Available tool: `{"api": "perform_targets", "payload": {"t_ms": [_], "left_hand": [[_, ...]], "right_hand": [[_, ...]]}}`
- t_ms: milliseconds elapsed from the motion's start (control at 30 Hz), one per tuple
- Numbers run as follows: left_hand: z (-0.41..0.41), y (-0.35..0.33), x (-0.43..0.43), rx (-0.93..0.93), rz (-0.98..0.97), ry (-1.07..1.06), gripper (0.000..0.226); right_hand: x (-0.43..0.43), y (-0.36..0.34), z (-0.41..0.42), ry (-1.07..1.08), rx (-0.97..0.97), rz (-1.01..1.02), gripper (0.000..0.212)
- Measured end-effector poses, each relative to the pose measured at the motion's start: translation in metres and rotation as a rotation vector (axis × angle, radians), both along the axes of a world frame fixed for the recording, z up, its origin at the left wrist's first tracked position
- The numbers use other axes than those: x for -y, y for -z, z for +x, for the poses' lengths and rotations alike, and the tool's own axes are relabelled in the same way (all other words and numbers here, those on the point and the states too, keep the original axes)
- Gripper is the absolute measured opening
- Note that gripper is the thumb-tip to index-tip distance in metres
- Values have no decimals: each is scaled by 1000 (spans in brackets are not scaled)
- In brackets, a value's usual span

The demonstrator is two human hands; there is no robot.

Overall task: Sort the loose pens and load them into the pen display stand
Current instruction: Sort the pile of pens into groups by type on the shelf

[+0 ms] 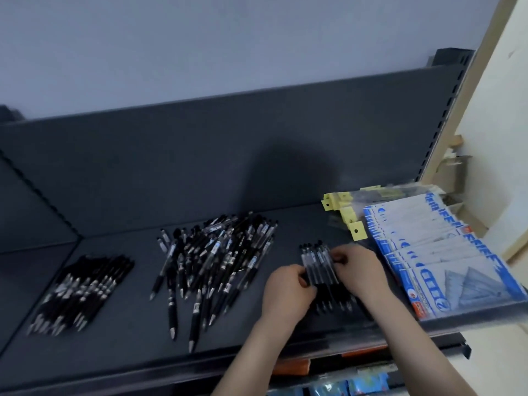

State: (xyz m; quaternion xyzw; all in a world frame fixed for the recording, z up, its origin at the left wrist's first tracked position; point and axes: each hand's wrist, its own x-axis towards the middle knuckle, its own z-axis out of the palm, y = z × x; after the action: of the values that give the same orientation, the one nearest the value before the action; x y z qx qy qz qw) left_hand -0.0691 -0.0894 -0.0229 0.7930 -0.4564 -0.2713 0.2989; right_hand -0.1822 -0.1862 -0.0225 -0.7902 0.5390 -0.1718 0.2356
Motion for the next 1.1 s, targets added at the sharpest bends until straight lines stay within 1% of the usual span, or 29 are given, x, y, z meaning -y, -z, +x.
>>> {"api": "perform_targets", "payload": {"t_ms": [133, 333, 467, 600, 733, 800, 867, 967, 1100], "left_hand": [[2, 0, -4, 16, -23, -18, 28], [17, 1, -16, 34, -81, -64, 47], [33, -4, -27, 26, -122, -103, 50], [57, -11, -44, -2, -172, -146, 46], [97, -21, -73, -5, -233, -271, 35], [124, -27, -91, 24, -243, -346, 28], [154, -30, -108, 80, -263, -429, 25], [195, -29, -123, 174, -220, -502, 26], [226, -17, -126, 224, -96, -478, 34]], "right_hand": [[-1, -2, -4, -32, 14, -1, 32], [-8, -8, 0, -10, 36, -77, 27], [-16, -14, 15, -24, 75, -58, 30], [-28, -15, 37, -57, 86, -34, 32], [-44, -20, 65, -104, 115, -31, 31], [-54, -23, 82, -129, 121, -29, 30], [-64, -25, 100, -151, 132, -22, 30], [-78, -25, 125, -166, 143, -22, 29], [-94, -28, 150, -168, 165, -52, 28]]}}
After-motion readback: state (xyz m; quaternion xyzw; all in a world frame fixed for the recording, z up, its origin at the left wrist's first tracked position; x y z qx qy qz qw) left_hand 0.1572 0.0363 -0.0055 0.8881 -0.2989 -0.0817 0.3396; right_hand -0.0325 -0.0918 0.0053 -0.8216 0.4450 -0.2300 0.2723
